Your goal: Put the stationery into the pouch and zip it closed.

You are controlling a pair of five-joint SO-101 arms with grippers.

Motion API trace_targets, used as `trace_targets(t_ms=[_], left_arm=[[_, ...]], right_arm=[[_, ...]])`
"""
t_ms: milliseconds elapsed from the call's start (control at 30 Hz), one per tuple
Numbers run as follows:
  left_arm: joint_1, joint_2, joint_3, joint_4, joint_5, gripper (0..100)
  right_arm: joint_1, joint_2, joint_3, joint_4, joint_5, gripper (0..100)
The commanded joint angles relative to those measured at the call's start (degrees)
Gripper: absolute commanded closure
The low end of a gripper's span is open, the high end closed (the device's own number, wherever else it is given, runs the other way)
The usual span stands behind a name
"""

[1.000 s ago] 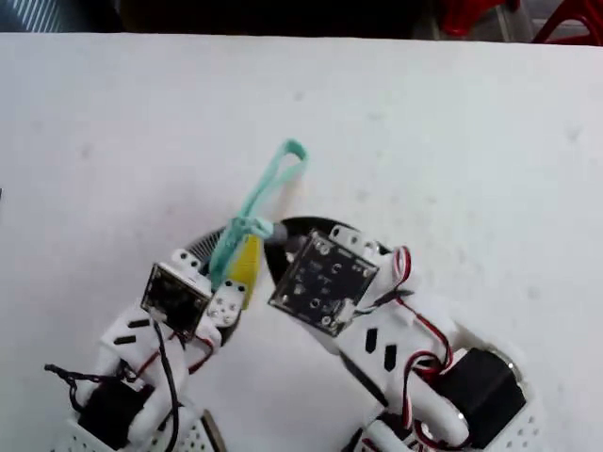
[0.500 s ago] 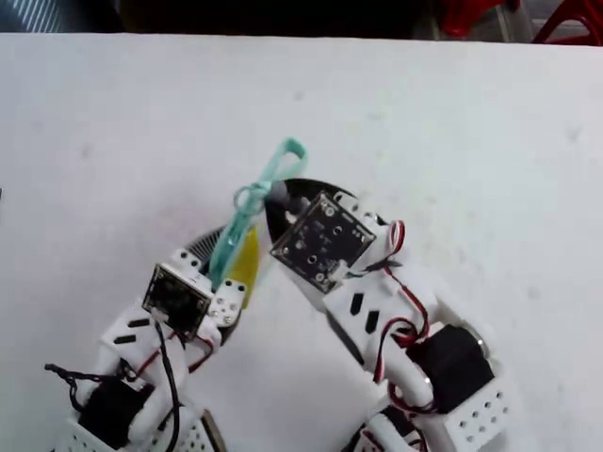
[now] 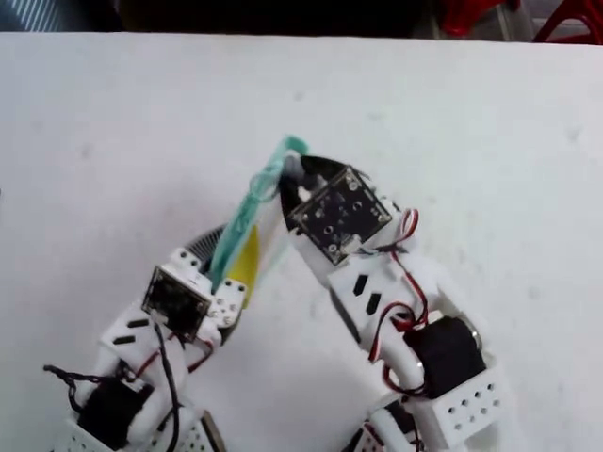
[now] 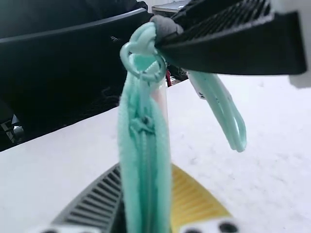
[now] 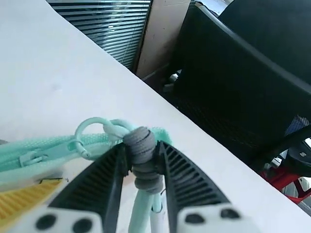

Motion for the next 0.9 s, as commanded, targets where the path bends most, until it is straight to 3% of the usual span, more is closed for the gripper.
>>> trace_targets(t_ms=[0, 533, 867], left_arm=[[0.22, 0.31, -0.26, 2.11, -0.35, 98], [0.22, 0.31, -0.26, 4.48, -0.44, 98], [0.22, 0.31, -0.26, 5.71, -0.53, 98]], right_arm=[[5.32, 0.22, -1.05, -3.91, -0.62, 98.2], [1.27, -0.22, -1.76, -2.77, -0.97, 98.2], [7.08, 11.21, -10.02, -1.45, -5.01, 98.2]])
